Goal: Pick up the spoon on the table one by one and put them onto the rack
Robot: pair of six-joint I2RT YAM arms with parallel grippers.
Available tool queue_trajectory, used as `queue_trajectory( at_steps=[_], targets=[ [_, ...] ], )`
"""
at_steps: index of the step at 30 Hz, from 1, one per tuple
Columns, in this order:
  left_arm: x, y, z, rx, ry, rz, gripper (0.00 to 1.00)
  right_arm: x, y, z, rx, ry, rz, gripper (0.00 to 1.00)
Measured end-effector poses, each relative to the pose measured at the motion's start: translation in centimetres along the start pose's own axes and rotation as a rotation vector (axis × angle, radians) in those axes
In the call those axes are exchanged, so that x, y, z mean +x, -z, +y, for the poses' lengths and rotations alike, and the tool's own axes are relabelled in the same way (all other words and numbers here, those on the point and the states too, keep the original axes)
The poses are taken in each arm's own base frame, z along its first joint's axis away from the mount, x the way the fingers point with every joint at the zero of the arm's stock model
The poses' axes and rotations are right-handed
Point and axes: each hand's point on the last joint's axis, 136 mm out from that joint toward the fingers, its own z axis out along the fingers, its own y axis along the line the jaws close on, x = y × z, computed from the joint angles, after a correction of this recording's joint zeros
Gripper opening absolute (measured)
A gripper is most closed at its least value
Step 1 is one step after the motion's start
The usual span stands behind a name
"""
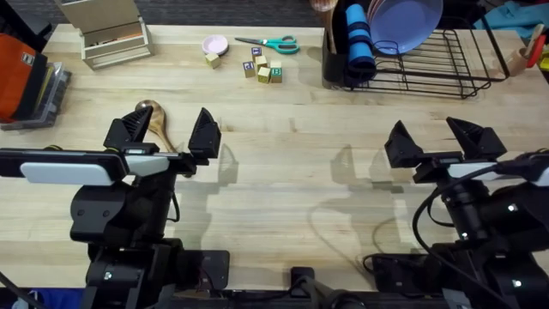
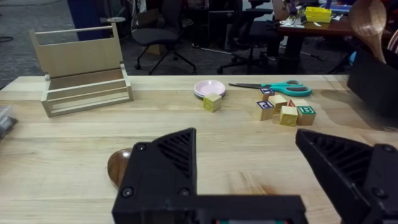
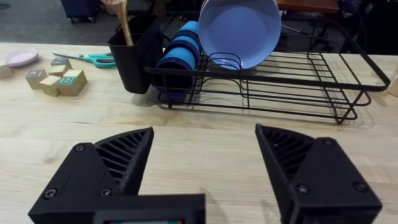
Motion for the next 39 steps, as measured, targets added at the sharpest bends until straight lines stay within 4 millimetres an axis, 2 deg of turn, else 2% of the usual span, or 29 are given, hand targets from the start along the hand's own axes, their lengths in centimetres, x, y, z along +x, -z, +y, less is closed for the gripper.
queue_trajectory(
  at_steps=[22, 24, 29, 31, 36, 37, 39],
  targets=[
    [0.2, 0.3, 0.1, -0.007, 0.0, 0.043, 0.993, 0.2, 0.0, 0.0, 0.0, -0.001, 0.013, 0.992],
    [-0.3, 0.6, 0.3, -0.017, 0.0, 0.066, 0.993, 0.3, 0.3, 0.0, 0.0, -0.001, 0.043, 0.992],
    [-3.6, 1.8, 0.5, -0.033, 0.0, 0.101, 0.993, 0.8, 2.0, 0.1, -0.003, -0.005, 0.2, 0.992],
    [-4.8, 2.1, 0.5, -0.036, -0.001, 0.126, 0.993, -0.2, 2.6, 0.1, -0.003, -0.006, 0.228, 0.992],
    [-7.3, 2.4, 0.5, -0.039, -0.002, 0.206, 0.994, -5.1, 3.7, 0.2, -0.004, -0.006, 0.226, 0.992],
    [-9.3, 2.3, 0.5, -0.042, -0.003, 0.235, 0.994, -7.3, 4.0, 0.2, -0.004, -0.007, 0.248, 0.992],
    [-10.8, 2.2, 0.5, -0.045, -0.003, 0.249, 0.994, -8.7, 4.0, 0.2, -0.004, -0.007, 0.27, 0.992]
  ],
)
